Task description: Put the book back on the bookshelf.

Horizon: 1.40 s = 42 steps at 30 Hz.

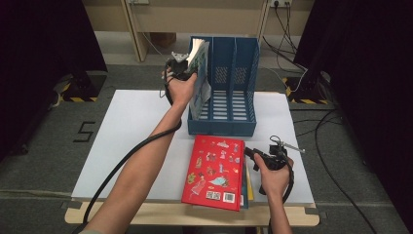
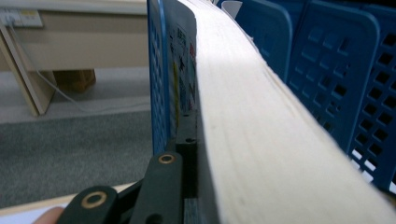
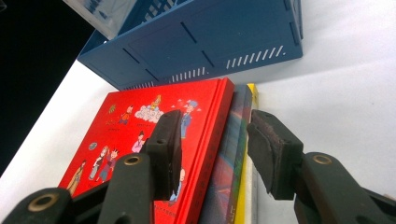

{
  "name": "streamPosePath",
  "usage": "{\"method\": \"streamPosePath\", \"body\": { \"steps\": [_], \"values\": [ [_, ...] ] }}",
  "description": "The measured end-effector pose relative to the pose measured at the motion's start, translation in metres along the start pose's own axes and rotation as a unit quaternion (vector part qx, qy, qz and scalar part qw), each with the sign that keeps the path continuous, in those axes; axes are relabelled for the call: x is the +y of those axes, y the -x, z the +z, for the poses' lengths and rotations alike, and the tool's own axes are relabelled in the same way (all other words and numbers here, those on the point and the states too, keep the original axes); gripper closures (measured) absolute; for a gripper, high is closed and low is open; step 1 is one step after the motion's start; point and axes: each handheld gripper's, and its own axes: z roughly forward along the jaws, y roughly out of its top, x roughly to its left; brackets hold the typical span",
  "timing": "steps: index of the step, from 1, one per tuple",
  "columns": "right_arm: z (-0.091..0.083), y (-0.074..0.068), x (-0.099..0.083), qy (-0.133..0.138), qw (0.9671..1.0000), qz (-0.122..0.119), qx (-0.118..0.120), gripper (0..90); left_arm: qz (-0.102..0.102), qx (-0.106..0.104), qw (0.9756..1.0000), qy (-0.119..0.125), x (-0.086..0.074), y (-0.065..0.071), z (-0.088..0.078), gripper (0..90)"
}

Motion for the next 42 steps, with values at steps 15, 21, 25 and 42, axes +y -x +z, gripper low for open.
{"method": "streamPosePath", "body": {
  "steps": [15,21,25,42],
  "values": [
    [-0.001,0.005,-0.001,-0.003,1.0000,0.006,-0.004,55.3,0.019,0.042,0.9985,0.029,-0.018,0.000,0.012,72.5],
    [-0.005,0.007,0.000,0.001,0.9999,0.008,-0.008,55.3,-0.011,0.027,0.9996,0.006,-0.009,-0.003,0.003,57.2],
    [-0.008,0.005,0.001,0.006,0.9999,0.006,-0.009,55.2,-0.011,0.018,0.9998,0.002,-0.006,-0.002,-0.007,46.4],
    [-0.004,-0.005,0.006,-0.008,0.9998,-0.007,-0.016,54.3,-0.033,-0.025,0.9989,-0.024,-0.017,-0.013,-0.060,35.4]
  ]
}}
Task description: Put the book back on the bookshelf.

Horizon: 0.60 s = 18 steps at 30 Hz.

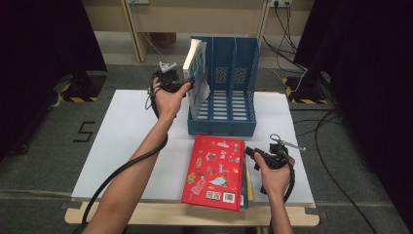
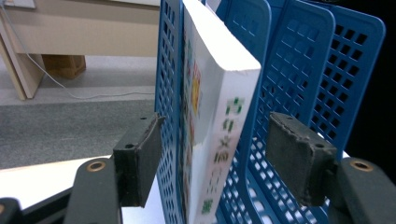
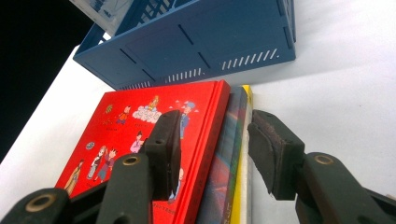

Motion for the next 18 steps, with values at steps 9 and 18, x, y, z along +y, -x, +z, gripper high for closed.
{"method": "streamPosePath", "body": {
  "steps": [9,18],
  "values": [
    [0.002,-0.004,0.007,-0.007,0.9999,-0.006,-0.006,54.3,-0.001,-0.023,0.9994,-0.025,-0.019,-0.009,-0.019,34.7],
    [0.009,-0.007,0.016,-0.021,0.9997,-0.011,-0.012,54.0,0.009,-0.040,0.9977,-0.053,-0.049,-0.018,-0.040,34.6]
  ]
}}
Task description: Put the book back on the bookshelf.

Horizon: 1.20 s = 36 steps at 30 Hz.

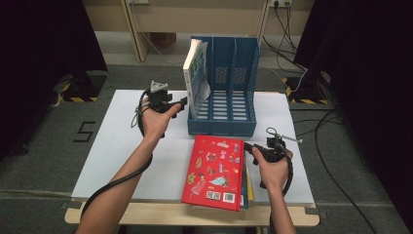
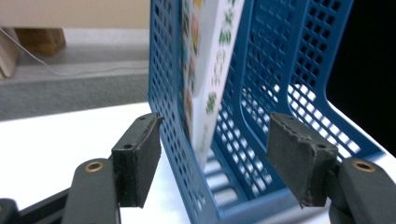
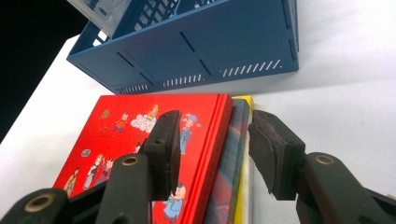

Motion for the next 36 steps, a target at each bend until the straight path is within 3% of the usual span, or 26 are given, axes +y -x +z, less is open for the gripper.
{"method": "streamPosePath", "body": {
  "steps": [6,12,21,29,36],
  "values": [
    [0.007,-0.004,0.003,-0.011,0.9999,-0.002,-0.001,54.0,-0.009,-0.011,0.9997,-0.021,-0.023,-0.008,-0.009,34.6],
    [0.012,-0.006,0.007,-0.017,0.9998,-0.002,-0.003,54.0,-0.023,-0.037,0.9982,-0.041,-0.047,-0.012,-0.017,34.6],
    [0.025,-0.007,0.014,-0.036,0.9993,-0.007,-0.008,54.0,-0.021,-0.060,0.9951,-0.076,-0.084,-0.006,-0.022,35.0],
    [0.036,-0.004,0.019,-0.053,0.9986,-0.003,-0.007,53.6,-0.019,-0.098,0.9895,-0.104,-0.110,0.009,-0.021,36.9],
    [0.046,-0.003,0.024,-0.074,0.9972,0.002,-0.005,53.2,-0.013,-0.118,0.9848,-0.127,-0.127,0.019,-0.016,40.4]
  ]
}}
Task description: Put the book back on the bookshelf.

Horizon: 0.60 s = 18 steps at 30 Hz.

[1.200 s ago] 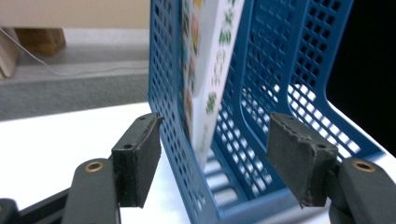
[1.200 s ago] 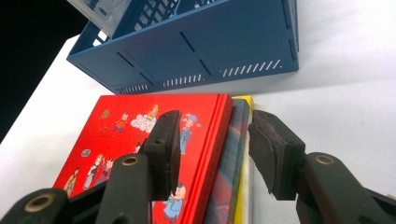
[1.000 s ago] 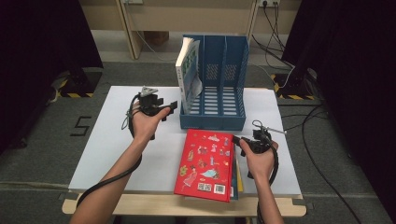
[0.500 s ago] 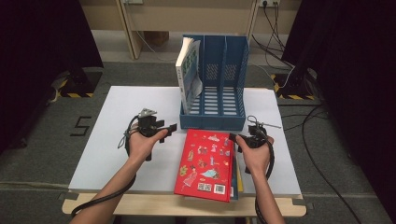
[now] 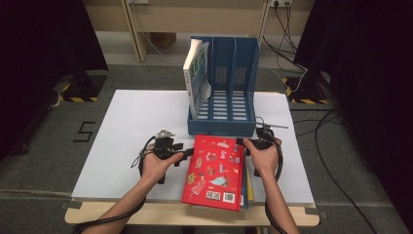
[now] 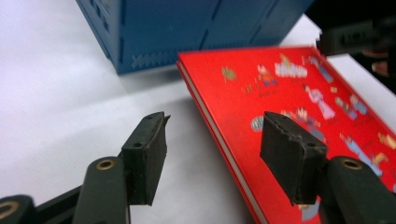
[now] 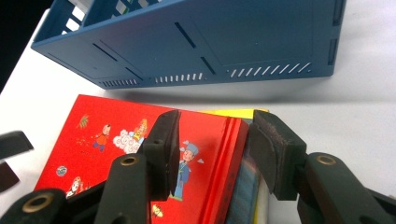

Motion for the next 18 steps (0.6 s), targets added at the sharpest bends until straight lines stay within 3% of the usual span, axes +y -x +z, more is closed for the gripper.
{"method": "streamPosePath", "body": {
  "steps": [14,18],
  "values": [
    [0.0081,0.0022,0.0034,-0.021,0.9996,0.013,0.011,52.3,0.019,-0.028,0.9993,-0.013,-0.0066,0.0091,0.0074,53.7],
    [0.0088,0.0035,0.0044,-0.023,0.9996,0.007,0.014,51.9,0.022,-0.036,0.9990,-0.016,-0.0068,0.0103,0.0074,58.5]
  ]
}}
